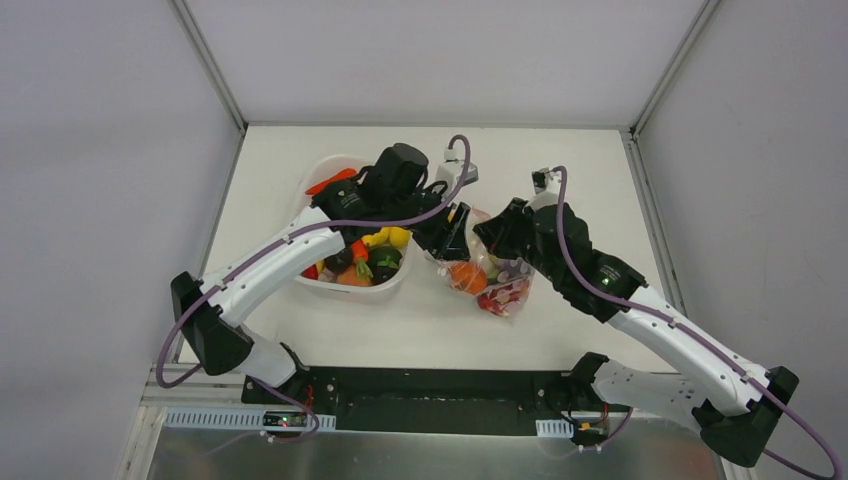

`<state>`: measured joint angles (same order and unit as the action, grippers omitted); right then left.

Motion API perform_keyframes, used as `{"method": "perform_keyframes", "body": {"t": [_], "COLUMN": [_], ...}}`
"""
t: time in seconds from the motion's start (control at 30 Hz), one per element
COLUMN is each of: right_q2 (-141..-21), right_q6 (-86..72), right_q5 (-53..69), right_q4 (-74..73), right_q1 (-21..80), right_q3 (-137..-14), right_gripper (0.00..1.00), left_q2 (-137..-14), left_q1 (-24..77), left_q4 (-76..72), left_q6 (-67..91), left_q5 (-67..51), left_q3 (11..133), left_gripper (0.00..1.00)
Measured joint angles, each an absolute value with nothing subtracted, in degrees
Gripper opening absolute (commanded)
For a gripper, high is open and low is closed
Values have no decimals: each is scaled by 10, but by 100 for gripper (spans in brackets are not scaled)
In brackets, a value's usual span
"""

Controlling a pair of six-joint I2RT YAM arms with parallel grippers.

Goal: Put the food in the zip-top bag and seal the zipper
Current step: Place the fake vegetable in the zipper food storage bag.

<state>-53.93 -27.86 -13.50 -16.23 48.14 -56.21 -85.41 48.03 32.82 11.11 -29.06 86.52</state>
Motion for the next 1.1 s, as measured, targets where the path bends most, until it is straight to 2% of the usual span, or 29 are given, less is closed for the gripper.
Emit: {"method": "perform_keyframes", "body": {"t": [0.27,0.43,0.5,0.57,0.7,0.83,1.1], "right_q2": [-539,-539,-539,-539,-539,-539,-539], "right_q6": [-279,-279,-279,-279,-279,-278,-277], "right_q5": [-142,-142,-142,-141,-141,-141,-141], "right_q4": [-156,-156,-156,-156,-156,-157,-162], "right_q1": [481,481,481,481,481,481,481], "right_q3": [-556,-556,-556,-556,-556,-556,-554], "right_gripper": [3,3,3,3,3,3,2], "left_q2": [-746,-709,-723,-752,-819,-871,-917], "left_q1": [481,480,479,479,480,480,481], "left_q4": [289,286,294,303,329,343,295], "left_q6": [109,104,98,93,82,83,127], "left_q5": [-253,-170,-160,-175,-212,-232,-285], "left_q3": [850,814,812,812,820,839,858], "left_gripper": [63,58,52,51,37,31,34]}}
